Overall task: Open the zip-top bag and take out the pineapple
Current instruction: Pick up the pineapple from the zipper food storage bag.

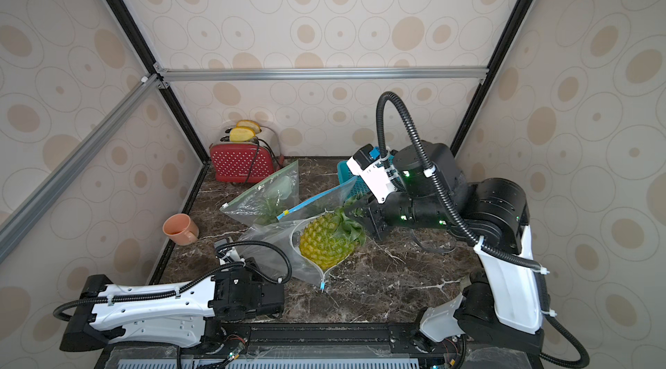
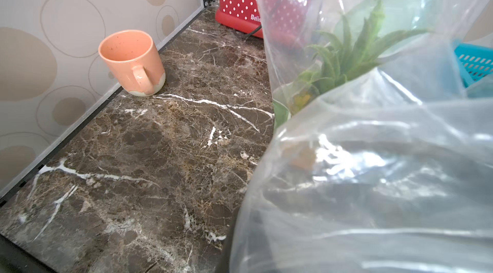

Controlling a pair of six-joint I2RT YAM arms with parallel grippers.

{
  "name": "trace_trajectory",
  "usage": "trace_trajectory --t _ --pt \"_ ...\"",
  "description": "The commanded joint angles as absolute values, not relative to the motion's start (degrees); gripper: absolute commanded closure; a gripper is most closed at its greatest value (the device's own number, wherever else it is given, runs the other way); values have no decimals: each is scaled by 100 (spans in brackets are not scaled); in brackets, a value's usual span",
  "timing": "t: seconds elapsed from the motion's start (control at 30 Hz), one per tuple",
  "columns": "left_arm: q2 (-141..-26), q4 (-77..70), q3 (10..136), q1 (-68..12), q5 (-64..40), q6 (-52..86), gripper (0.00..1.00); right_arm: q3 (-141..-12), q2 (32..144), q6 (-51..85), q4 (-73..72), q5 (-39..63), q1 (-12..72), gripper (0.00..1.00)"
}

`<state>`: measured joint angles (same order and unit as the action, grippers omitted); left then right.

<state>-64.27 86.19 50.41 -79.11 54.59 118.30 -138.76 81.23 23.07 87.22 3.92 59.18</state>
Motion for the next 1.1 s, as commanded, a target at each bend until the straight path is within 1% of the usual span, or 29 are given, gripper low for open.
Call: trace_trajectory --t 0.0,0.2,0.3,0.4,0.53,0.63,0.8,0.93,1.07 --pt "-6187 9717 4609 -7852 5074 13149 100 -14326 7826 2171 8555 -373 5873 100" --pt "-6091 9377 4356 -7852 4975 13113 100 -14293 7769 2145 8451 -426 5871 100" --pt "-6074 8948 4462 -7849 5103 12582 100 -14109 7811 2160 8270 -263 5871 100" --pt "-6354 8446 4799 -7849 5242 12030 100 -13626 7881 2182 7722 158 5869 100" --pt "-6995 8230 5263 -7854 5265 11781 100 -13303 8035 2210 6914 570 5871 100" --pt "-7249 8165 5429 -7851 5237 11681 100 -13493 8311 2215 6682 845 5871 100" --pt "-7333 8502 5454 -7849 5195 11983 100 -14104 8683 2156 6857 1002 5871 100" --pt "-7378 8918 5393 -7852 5074 12313 100 -14168 8544 2162 6912 1026 5871 100" --pt "-7502 8841 5262 -7794 4967 12278 100 -14161 8355 2222 6872 1243 5872 100"
